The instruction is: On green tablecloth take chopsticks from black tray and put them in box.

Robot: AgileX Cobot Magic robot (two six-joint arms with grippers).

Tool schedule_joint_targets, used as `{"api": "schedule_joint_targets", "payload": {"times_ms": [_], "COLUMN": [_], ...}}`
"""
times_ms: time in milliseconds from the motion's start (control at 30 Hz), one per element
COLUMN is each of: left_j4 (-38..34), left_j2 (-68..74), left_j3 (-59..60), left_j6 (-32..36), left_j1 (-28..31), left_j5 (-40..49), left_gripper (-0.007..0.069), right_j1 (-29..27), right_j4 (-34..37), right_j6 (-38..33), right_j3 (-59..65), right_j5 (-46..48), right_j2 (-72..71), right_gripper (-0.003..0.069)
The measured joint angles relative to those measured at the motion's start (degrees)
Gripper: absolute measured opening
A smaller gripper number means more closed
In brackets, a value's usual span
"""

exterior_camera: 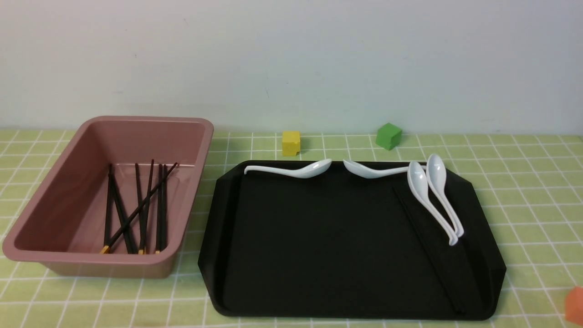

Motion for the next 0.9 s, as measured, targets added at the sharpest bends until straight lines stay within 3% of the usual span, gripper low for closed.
{"api": "schedule_joint_targets", "payload": {"times_ms": [900], "left_j4": [0.0], "left_j2": [0.0], "left_j3": [0.0], "left_j6": [0.0], "left_j1": [0.0], "left_j5": [0.0], "left_gripper": [0.0143], "right_j1": [0.0], "right_j4": [0.0], "right_j6": [0.0], "right_j3": [0.0], "right_j5": [0.0], "right_j2": [0.0], "right_gripper": [0.0134]}}
